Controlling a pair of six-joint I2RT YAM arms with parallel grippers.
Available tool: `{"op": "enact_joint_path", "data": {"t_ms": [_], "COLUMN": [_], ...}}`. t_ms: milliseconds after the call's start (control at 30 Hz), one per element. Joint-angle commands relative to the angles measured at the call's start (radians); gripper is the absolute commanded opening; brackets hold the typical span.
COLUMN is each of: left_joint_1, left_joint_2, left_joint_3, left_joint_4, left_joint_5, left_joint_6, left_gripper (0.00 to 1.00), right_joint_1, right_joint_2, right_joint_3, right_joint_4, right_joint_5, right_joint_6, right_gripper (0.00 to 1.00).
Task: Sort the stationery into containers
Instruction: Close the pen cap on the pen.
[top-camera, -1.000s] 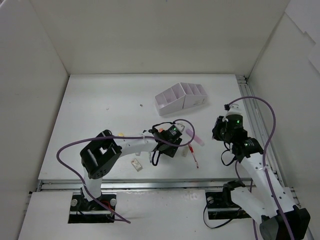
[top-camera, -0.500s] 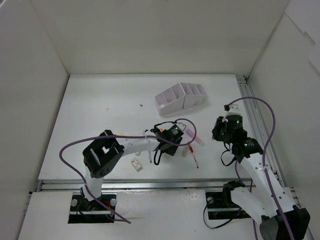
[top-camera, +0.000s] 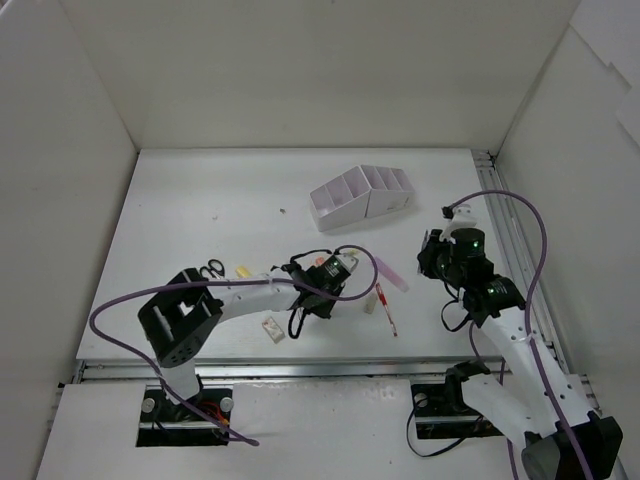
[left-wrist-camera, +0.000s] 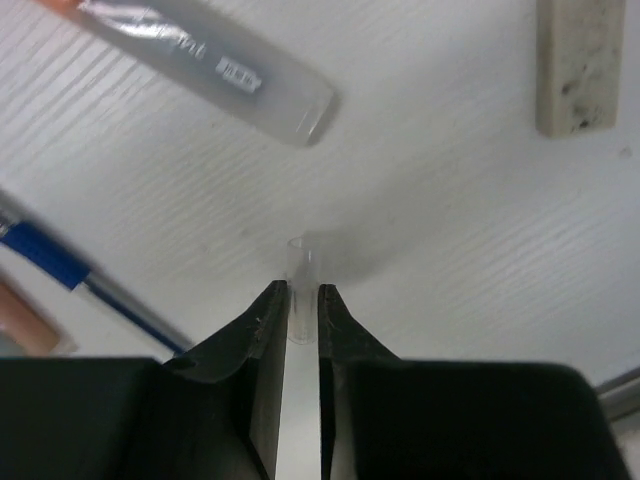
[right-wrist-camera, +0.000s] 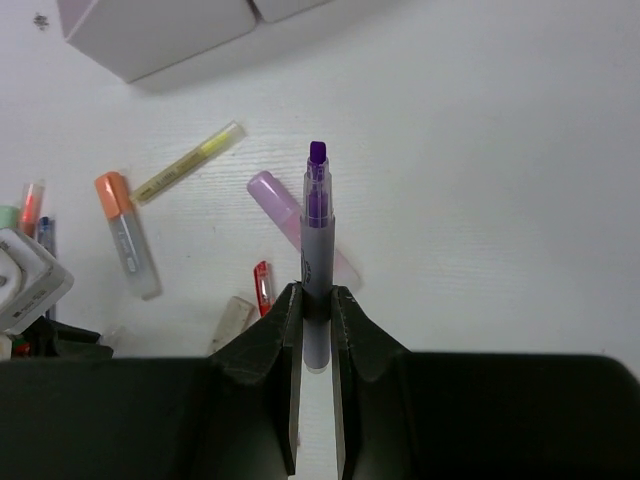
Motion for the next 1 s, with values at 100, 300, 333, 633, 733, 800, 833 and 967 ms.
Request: {"op": "enact_joint_path", "data": {"t_ms": [100,300,333,633,733,800,833,967], "left_joint_1": [0.089,0.201,0.216,0.348,0.359,0.37,0.38,0.38], "left_joint_2": [-0.25,-0.413,-0.444,-0.562,-0.559,-0.544,-0.536,-0.507], "left_joint_3": [-0.037,-0.009,-0.006,-0.044,-0.043,-0.043,-0.035,-0.034], "left_joint_4": [-0.013,-0.074,-0.079,-0.045,-0.025,-0.022,-0.031,-0.019], "left_joint_5": [0.124,0.261,0.275,0.621,0.671,0.717,0.746,0.824], "left_joint_6": [0.07,0.132,0.132,0.162,0.167,0.17,0.181,0.179], "left_gripper": [0.0,0.0,0.0,0.02,0.02,0.02,0.01,0.0], "right_joint_1": [0.063,0.116,0.122,0.163,0.212,0.257,0.278,0.34], "right_joint_2": [0.059,0.206,0.215,0.376,0.427,0.441,0.448,0.45], "right_joint_3": [0.101,0.296,0.323,0.543,0.599,0.578,0.567,0.521], "right_joint_4": [0.262,0.181,0.159,-0.098,-0.226,-0.248,-0.254,-0.254], "right_joint_5": [-0.193,-0.498,-0.556,-0.664,-0.57,-0.505,-0.439,-0.327], "right_joint_6": [-0.247,-0.884,-0.989,-1.606,-1.797,-1.913,-1.942,-2.05], "right_gripper": [0.0,0.01,0.01,0.0,0.0,0.0,0.0,0.0]}}
